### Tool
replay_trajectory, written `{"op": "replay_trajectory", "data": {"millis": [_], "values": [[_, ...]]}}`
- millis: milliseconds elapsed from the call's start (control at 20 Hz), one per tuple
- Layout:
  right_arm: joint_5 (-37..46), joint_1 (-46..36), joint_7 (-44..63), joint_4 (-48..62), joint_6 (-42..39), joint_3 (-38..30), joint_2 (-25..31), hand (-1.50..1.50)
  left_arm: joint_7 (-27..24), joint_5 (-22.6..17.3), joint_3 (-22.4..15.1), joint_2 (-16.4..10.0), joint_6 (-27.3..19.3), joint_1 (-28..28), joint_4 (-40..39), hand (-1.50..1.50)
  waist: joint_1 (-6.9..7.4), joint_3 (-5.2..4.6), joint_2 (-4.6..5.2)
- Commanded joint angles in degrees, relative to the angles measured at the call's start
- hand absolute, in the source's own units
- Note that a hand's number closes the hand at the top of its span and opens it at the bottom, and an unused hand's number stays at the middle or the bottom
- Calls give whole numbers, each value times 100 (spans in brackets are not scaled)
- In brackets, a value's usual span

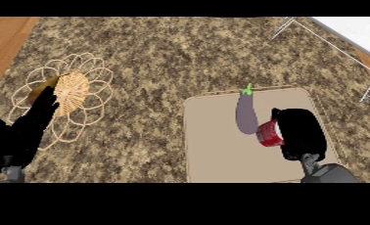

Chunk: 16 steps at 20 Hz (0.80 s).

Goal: Pick the can from the tray and place it in the tiered shelf

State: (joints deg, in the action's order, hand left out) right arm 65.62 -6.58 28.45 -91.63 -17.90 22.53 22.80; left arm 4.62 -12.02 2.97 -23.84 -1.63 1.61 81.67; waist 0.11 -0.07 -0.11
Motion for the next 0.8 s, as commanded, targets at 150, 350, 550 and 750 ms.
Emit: {"op": "replay_trajectory", "data": {"millis": [150, 350, 550, 750], "values": [[226, -499, 27, 144, 185, -407, -419, 150, 16, 151, 81, 183, 130, 64, 51, 0, 17, 7, 11], [-444, -1651, 804, 1315, 473, -2030, -756, 150, 7, 217, -9, 124, 63, -253, -37, 0, 191, 20, 97], [-451, -2790, 1083, 2261, 818, -2647, -684, 150, -171, 220, -57, 349, 56, -180, -230, 0, 197, 9, 82], [-324, -3398, 1178, 2835, 1252, -2778, -735, 150, 154, 307, -23, 252, 9, -42, 147, 0, 113, 10, 32]]}}
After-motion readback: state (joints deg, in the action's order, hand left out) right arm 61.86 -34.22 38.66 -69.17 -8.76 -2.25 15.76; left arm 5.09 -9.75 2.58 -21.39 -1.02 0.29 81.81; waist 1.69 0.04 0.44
